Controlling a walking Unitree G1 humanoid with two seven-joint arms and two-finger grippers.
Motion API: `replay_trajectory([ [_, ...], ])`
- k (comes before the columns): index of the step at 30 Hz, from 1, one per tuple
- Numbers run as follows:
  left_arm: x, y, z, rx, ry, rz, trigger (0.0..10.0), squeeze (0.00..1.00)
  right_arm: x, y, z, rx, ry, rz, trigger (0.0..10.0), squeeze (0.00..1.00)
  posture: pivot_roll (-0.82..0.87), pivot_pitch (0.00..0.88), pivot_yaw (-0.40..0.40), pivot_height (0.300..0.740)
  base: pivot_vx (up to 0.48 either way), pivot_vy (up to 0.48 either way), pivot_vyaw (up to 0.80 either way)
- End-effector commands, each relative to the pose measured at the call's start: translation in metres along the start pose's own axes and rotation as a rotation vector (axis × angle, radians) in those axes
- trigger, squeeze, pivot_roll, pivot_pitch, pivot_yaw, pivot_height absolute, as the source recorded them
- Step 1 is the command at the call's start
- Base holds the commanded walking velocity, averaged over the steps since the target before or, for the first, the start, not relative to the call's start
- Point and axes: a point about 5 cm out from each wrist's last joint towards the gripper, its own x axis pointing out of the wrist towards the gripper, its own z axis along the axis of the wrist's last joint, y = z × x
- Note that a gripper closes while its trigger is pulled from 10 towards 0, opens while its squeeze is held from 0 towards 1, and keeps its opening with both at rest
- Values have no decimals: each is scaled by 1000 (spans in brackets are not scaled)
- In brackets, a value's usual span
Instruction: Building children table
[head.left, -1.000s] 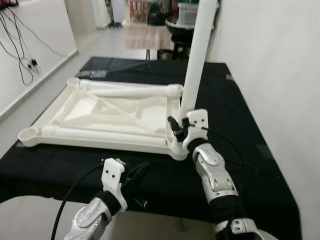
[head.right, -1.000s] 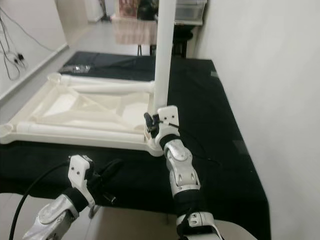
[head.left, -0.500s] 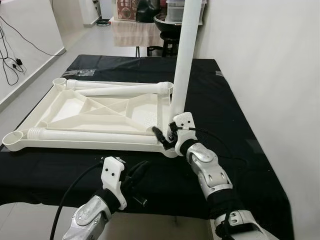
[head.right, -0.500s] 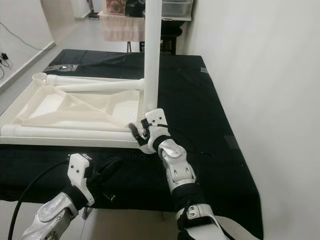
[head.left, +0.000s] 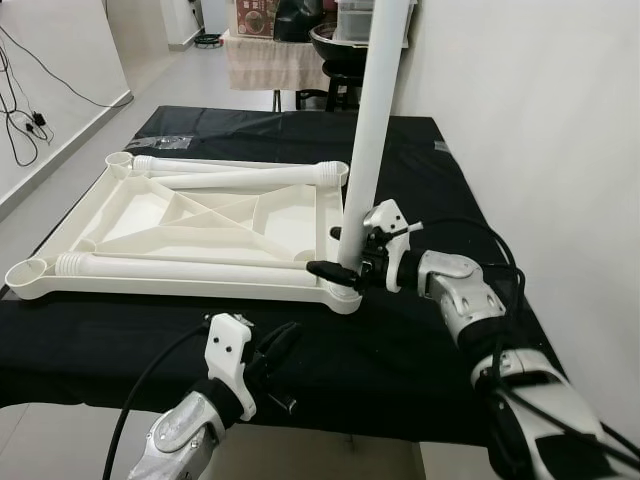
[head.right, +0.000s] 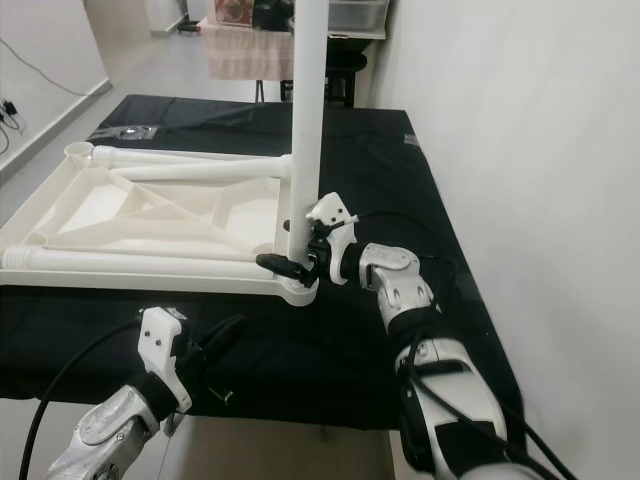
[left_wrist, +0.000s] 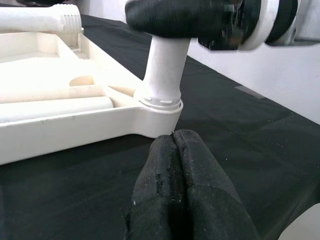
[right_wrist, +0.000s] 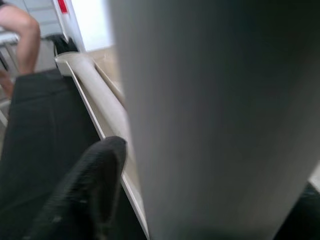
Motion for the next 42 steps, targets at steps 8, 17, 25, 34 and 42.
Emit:
replay_trajectory([
  [8,-2,-2,-3,-5,8,3,10000,0,-9,-3,-17,30,36,-15,0,0,111,15,-78,740,0,0,0],
  [17,-5,-1,-1,-7,1,8,10000,0,-32,-10,-60,-22,149,-469,0,0,80,43,-76,740,0,0,0],
  [25,-5,1,-1,-17,2,4,10000,0,-15,56,-70,59,54,-662,0,0,59,39,-59,740,0,0,0],
  [34,-1,1,-1,-6,-7,15,10000,0,-7,37,-73,56,133,-598,10000,0,72,26,-72,740,0,0,0],
  [42,1,2,-1,-11,-7,8,10000,0,-12,26,-34,15,-30,-278,10000,753,75,11,-73,740,0,0,0],
])
